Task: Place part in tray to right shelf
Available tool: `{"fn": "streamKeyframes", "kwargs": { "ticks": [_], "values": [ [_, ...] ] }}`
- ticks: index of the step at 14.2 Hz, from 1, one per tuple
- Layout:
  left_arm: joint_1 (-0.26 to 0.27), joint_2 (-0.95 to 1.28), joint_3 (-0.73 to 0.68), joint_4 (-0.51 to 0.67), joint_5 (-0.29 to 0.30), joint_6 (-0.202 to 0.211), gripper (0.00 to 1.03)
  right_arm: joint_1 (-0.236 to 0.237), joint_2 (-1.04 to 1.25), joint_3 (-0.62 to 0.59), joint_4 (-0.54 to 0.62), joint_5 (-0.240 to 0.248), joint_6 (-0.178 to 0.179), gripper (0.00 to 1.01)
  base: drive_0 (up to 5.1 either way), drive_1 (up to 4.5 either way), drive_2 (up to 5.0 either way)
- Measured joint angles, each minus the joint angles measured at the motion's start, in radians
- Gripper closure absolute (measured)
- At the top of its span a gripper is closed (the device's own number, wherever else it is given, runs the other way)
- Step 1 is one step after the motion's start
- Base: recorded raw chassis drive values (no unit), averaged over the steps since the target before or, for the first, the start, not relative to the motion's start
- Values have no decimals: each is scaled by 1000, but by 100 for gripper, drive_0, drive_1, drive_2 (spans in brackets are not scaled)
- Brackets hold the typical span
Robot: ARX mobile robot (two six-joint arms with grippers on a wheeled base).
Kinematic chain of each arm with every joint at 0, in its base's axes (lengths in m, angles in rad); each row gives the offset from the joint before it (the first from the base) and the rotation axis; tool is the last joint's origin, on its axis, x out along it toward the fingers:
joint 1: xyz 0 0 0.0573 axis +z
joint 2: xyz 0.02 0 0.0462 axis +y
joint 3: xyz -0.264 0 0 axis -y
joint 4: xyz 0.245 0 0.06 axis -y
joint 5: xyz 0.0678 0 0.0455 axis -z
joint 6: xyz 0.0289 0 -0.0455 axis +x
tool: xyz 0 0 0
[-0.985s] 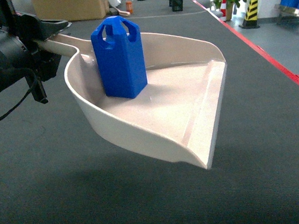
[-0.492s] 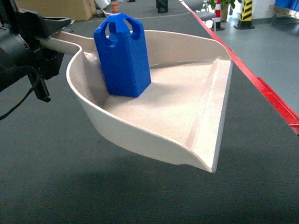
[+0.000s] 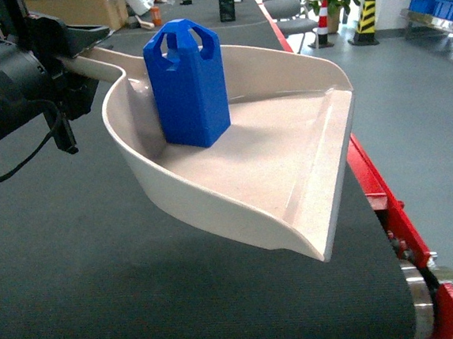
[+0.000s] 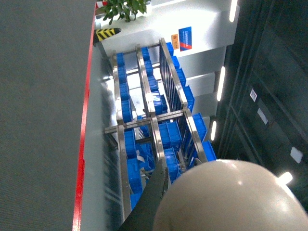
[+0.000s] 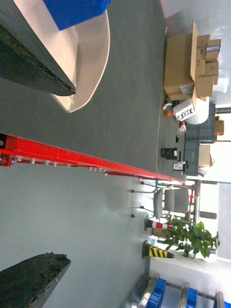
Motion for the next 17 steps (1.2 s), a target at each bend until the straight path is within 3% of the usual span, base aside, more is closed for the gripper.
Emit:
{"fn": "streamKeyframes", "kwargs": {
  "ticks": [17],
  "values": [
    [0,0,0,-4,0,1,91,1,0,0,1,2,0,3,502,-243,-243]
  ]
}}
